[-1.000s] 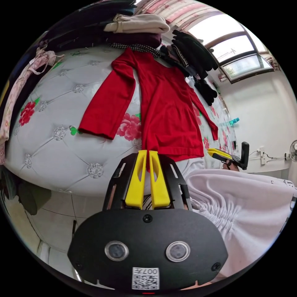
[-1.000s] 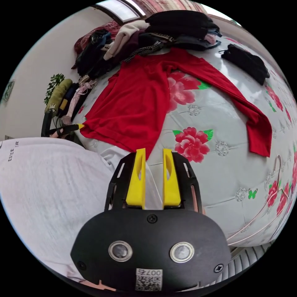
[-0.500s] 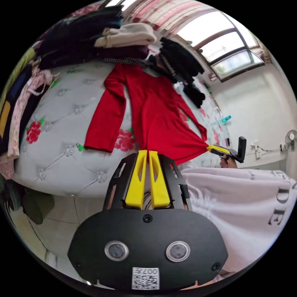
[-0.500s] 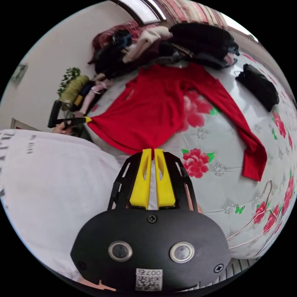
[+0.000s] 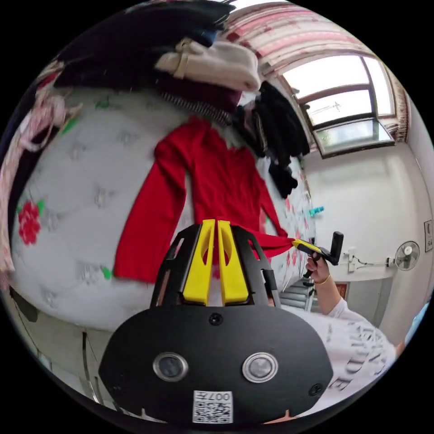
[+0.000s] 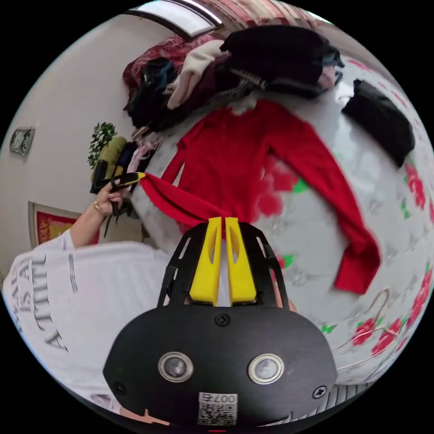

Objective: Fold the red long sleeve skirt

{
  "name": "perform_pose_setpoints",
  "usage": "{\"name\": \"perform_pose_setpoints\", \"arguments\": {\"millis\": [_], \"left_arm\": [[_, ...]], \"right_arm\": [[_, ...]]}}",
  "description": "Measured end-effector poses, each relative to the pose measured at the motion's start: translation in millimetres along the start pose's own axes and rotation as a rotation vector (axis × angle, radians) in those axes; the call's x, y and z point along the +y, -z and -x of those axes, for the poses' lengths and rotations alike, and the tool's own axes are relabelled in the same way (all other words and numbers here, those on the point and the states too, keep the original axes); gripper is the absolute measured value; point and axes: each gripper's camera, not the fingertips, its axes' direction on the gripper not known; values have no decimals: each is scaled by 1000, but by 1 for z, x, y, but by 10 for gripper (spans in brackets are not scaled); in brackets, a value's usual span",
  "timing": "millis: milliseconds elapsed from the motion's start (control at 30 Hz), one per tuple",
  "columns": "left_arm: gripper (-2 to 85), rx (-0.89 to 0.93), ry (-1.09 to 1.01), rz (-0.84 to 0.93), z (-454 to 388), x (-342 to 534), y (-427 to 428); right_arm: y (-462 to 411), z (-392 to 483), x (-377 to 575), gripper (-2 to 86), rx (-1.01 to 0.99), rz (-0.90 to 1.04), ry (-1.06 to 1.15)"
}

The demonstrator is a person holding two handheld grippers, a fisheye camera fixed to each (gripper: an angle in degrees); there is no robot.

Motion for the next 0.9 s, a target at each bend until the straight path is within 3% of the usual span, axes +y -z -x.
{"name": "perform_pose_setpoints", "arguments": {"millis": [200,267,400,500,600,767,900], "left_arm": [[-10,3,-278,-335,-128,-71,121],[-10,-14,-440,-449,-173,-50,170],[-10,-33,-619,-475,-203,9,196],[-10,-81,-697,-402,-197,66,176],[-10,-134,-625,-250,-158,117,116],[-10,-193,-228,139,-52,197,-23],[-9,-185,-120,222,-33,225,-44]], "right_arm": [[167,69,-58,-2,66,-461,197],[202,94,-43,-2,94,-540,298],[223,110,16,-1,108,-589,434],[193,92,67,-1,49,-522,437],[122,61,111,-2,9,-351,350],[-16,6,156,-2,-66,20,82],[-57,6,167,-2,-81,180,89]]}}
